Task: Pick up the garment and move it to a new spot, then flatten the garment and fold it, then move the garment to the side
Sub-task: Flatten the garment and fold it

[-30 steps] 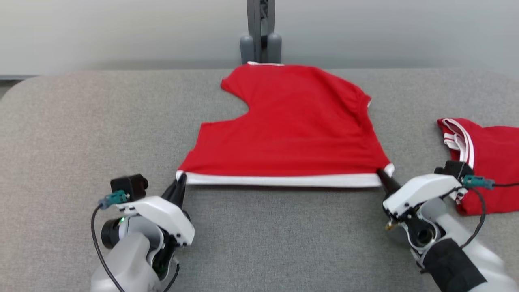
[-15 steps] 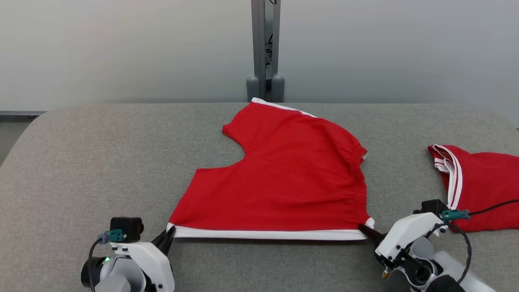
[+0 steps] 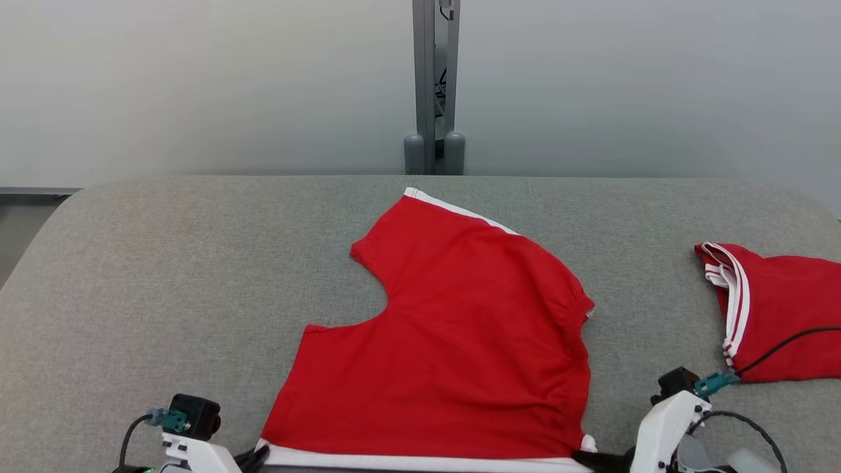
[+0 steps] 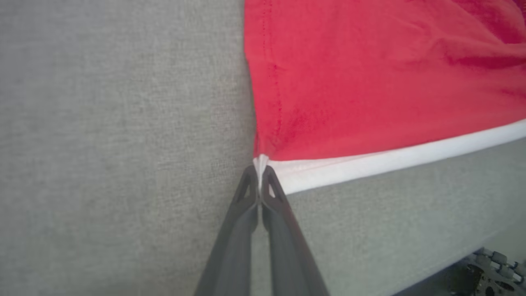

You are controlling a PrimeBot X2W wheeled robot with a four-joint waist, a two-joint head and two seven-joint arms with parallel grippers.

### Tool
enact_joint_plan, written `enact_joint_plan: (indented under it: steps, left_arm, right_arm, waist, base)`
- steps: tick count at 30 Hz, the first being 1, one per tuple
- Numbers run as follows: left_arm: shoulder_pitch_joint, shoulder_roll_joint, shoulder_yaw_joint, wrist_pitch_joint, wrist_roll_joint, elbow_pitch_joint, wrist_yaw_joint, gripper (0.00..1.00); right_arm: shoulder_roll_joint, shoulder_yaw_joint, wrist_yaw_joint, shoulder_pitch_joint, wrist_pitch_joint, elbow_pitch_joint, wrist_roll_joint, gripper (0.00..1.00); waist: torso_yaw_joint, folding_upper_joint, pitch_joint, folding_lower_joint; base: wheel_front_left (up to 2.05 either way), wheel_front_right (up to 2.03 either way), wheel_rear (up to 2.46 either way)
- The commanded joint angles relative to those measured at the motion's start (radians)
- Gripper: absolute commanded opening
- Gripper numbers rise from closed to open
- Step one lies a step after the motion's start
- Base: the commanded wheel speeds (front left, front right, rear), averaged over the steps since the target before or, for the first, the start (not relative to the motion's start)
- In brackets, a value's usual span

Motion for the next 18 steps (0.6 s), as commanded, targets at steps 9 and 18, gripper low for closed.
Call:
enact_joint_plan:
  steps: [9, 18]
  left_arm:
    - [0.136, 0.163, 0.033, 0.203, -0.127, -0.258, 0.041, 0.0]
    - [0.145, 0.217, 0.099, 0.223, -0.179, -0.461, 0.11, 0.0]
  right_arm:
    - [-0.16, -0.016, -0.008, 0.144, 0.138, -0.252, 0.061, 0.0]
    - [-0.149, -0.058, -0.007, 0.184, 0.096, -0.322, 0.037, 0.0]
  waist:
    - [-0.009, 0.0, 0.003, 0.0]
    - [-0.017, 0.0, 0.009, 0.0]
  base:
    - [0.0, 0.0, 0.0]
    - [0.0, 0.0, 0.0]
